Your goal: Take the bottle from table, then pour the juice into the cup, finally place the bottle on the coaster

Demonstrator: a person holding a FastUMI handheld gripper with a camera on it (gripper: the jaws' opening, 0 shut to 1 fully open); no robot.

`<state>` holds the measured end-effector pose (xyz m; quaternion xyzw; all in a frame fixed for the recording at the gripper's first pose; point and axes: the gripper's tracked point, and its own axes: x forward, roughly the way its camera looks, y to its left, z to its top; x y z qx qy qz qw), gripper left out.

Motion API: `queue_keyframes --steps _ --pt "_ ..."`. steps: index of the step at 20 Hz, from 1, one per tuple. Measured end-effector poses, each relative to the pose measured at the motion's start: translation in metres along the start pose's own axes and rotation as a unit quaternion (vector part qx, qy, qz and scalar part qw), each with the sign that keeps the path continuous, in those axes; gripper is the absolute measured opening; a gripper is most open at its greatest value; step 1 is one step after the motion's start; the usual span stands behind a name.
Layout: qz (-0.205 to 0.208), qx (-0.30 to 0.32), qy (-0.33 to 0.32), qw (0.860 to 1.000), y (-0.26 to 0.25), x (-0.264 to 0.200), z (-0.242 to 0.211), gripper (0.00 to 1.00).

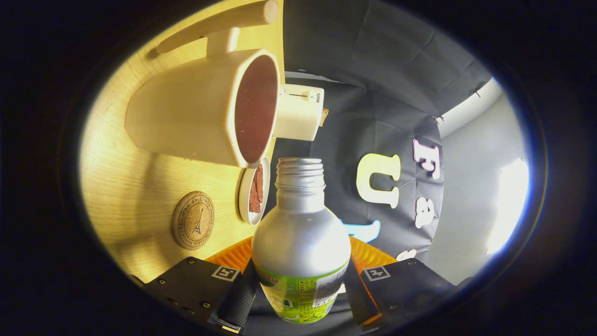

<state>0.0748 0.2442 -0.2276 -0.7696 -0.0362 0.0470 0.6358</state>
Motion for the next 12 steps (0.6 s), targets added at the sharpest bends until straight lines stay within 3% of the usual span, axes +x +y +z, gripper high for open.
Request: queue_keyframes --steps 12 --pt "0.006 -0.028 0.0 1.0 -0.0052 -0.0009 -0.0005 0.81"
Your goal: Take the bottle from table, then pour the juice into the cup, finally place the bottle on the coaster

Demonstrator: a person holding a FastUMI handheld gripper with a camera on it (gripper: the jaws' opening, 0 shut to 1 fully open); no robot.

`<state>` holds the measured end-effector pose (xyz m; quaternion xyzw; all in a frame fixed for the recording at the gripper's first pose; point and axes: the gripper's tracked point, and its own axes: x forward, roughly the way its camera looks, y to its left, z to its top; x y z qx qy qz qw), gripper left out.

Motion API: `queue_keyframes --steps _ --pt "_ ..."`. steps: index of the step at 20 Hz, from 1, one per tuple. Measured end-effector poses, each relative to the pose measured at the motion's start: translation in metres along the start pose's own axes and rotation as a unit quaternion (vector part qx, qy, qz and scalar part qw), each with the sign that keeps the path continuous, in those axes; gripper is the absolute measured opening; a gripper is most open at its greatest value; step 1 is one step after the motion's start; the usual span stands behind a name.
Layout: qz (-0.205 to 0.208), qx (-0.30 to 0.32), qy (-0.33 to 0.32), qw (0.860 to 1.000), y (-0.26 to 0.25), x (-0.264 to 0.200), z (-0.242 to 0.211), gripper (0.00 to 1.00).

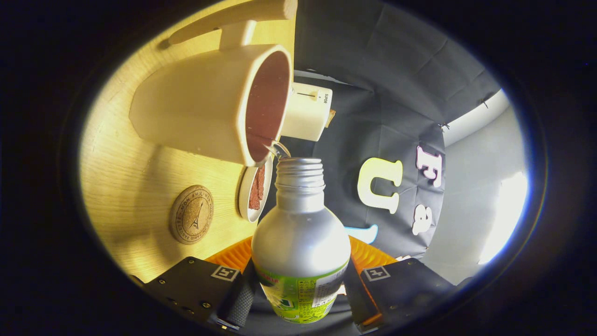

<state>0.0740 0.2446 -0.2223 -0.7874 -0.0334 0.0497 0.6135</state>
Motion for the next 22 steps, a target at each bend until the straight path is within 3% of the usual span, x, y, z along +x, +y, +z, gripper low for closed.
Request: queue_keyframes --steps 22 --pt "-0.003 -0.062 -0.014 0.998 -0.01 -0.003 0.007 0.81"
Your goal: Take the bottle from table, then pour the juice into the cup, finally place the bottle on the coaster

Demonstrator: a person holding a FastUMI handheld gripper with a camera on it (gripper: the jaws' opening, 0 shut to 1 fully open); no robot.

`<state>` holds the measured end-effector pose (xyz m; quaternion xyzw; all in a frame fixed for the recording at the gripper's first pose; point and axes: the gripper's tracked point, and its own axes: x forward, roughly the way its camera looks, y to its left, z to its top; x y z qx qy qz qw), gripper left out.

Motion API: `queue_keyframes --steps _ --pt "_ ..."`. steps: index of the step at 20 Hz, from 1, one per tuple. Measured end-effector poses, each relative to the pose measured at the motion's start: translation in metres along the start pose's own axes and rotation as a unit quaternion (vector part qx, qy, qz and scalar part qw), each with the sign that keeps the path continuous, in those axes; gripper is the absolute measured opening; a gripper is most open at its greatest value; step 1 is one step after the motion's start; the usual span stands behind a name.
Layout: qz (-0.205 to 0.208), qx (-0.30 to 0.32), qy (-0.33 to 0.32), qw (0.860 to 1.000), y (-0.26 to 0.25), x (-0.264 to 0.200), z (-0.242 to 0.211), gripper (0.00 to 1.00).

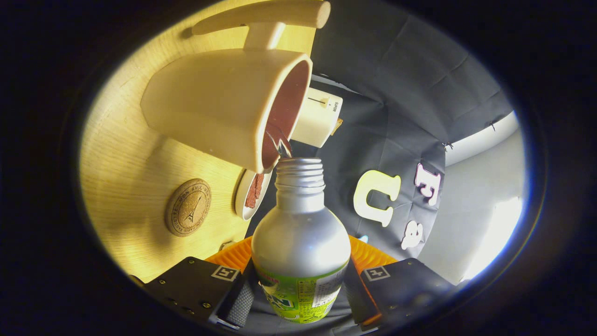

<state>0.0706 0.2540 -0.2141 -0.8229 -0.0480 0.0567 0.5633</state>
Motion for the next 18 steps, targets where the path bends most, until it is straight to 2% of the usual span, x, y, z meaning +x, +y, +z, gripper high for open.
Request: queue_keyframes --steps 7,18 --pt "-0.013 -0.023 -0.012 1.0 -0.007 0.002 0.005 0.81" --pt "-0.005 -0.066 -0.02 0.998 -0.013 0.002 0.009 0.81"
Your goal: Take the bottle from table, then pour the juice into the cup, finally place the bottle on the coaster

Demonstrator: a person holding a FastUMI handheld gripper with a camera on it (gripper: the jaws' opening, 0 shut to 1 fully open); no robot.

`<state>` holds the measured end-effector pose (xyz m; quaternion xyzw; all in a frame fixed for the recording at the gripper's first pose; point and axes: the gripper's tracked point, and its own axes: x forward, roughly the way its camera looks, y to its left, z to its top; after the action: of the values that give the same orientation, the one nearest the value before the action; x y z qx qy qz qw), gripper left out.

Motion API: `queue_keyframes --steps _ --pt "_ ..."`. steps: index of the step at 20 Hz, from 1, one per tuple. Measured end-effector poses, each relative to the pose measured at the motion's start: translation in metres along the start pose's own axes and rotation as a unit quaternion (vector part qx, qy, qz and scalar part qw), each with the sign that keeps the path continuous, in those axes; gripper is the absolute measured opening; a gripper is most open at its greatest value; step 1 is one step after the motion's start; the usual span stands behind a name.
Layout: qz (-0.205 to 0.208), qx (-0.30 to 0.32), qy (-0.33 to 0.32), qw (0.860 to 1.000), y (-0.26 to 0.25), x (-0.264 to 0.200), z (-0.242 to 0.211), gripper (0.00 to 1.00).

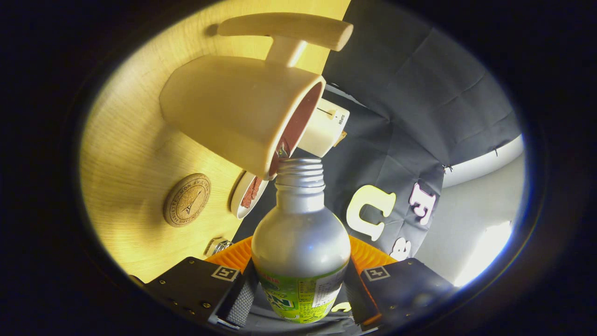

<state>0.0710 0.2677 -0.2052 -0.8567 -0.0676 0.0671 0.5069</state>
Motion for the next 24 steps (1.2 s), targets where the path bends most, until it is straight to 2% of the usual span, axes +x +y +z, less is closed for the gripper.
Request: queue_keyframes --steps 24 --pt "-0.013 -0.092 -0.01 0.996 -0.026 -0.01 0.011 0.81"
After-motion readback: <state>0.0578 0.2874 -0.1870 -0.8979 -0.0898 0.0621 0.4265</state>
